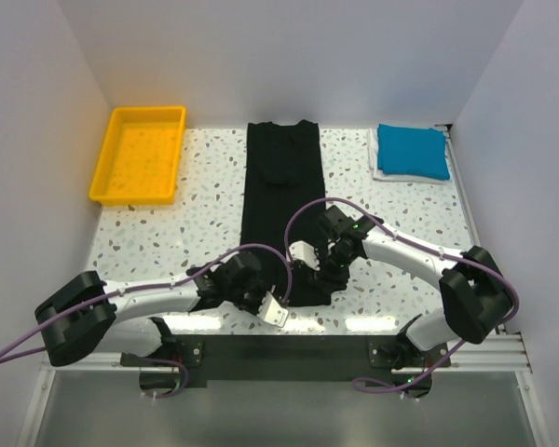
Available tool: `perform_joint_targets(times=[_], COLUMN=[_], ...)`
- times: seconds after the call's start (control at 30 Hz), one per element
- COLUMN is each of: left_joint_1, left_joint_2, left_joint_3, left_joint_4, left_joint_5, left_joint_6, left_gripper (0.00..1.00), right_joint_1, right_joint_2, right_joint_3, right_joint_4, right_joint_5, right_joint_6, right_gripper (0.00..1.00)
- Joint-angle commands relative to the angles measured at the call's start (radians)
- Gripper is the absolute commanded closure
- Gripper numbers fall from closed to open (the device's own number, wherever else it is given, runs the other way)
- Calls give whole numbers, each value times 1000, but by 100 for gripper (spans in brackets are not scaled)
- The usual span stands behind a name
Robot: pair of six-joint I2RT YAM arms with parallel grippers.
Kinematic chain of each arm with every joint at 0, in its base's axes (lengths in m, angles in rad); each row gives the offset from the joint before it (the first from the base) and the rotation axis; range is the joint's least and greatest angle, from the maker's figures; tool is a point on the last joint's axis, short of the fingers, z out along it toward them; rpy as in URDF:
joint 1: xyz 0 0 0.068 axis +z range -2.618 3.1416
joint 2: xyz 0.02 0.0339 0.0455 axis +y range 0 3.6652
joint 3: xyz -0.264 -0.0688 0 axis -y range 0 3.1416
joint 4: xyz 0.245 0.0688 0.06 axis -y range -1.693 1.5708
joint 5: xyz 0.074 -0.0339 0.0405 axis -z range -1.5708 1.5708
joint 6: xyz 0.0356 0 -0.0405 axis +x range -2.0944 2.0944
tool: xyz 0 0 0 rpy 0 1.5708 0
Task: Fold and stack the t-shirts
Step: Fold the tshirt
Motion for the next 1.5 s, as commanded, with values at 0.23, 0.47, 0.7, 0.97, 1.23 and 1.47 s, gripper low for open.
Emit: perform_joint_targets(times=[0.23,0.47,0.7,0.97,1.23,1.47], left_joint_1=[-15,-30,-30,39,315,314], left_joint_2=[-13,58,66,-163,-250,-162], left_joint_3=[100,121,100,92,28,26], left_joint_4=[-1,23,16,-237,-541,-585], left_joint_5=[63,54,40,115,238,211], left_joint_6=[13,17,48,100,492,583], left_gripper=[100,100,60,47,53,54], right_joint_1=[-5,-5,-5,-3,93,212], right_joint_2=[-20,-31,-42,-85,-128,-131], right_joint_3=[-5,-14,-16,-36,-157,-202], right_joint_4=[1,-5,-17,-10,42,93], right_joint_5=[0,3,4,18,124,181], right_joint_6=[-7,-13,-36,-125,-289,-291], right_gripper=[56,57,56,57,54,48])
